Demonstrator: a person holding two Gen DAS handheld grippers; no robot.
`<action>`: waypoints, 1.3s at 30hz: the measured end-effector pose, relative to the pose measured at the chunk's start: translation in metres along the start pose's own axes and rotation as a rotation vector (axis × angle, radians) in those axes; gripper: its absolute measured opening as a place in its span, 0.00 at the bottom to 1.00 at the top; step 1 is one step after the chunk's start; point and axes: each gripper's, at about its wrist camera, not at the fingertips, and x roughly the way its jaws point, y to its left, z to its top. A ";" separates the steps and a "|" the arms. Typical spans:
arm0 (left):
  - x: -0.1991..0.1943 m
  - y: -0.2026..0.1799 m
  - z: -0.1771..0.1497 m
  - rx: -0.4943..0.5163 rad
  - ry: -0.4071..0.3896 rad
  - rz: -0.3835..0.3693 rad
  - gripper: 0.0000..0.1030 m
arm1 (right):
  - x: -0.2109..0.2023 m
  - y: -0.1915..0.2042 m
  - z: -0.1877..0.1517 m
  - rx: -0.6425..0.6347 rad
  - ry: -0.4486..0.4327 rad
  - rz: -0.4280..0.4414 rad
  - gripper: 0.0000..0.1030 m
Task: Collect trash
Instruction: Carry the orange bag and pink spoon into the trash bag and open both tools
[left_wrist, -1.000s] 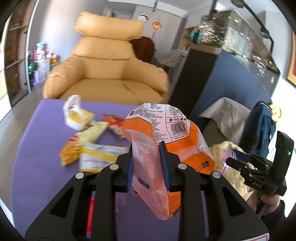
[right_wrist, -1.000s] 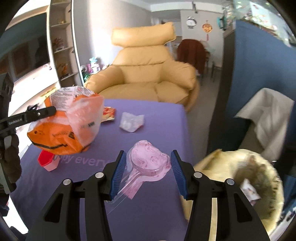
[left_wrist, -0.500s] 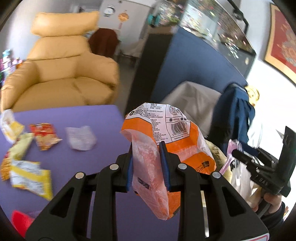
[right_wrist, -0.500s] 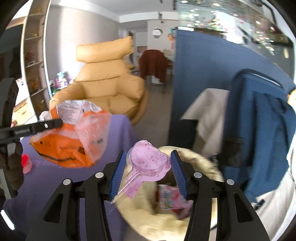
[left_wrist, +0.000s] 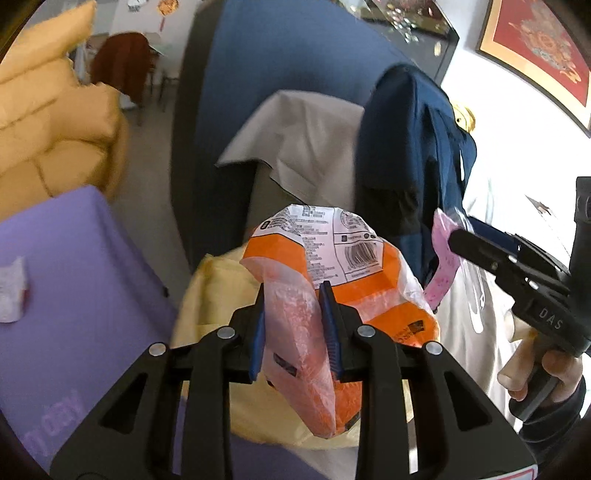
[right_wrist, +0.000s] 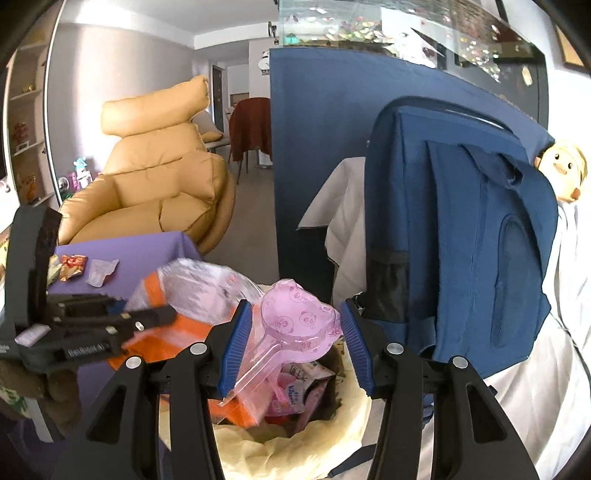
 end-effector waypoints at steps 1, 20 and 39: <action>0.005 -0.002 -0.001 0.007 0.007 0.002 0.25 | 0.001 -0.002 0.000 0.007 -0.004 0.003 0.46; 0.047 -0.015 0.002 0.040 0.000 0.005 0.36 | 0.013 0.005 0.017 0.013 -0.029 -0.002 0.46; -0.076 0.065 -0.026 -0.132 -0.115 0.135 0.79 | 0.065 0.019 -0.016 0.038 0.180 0.076 0.46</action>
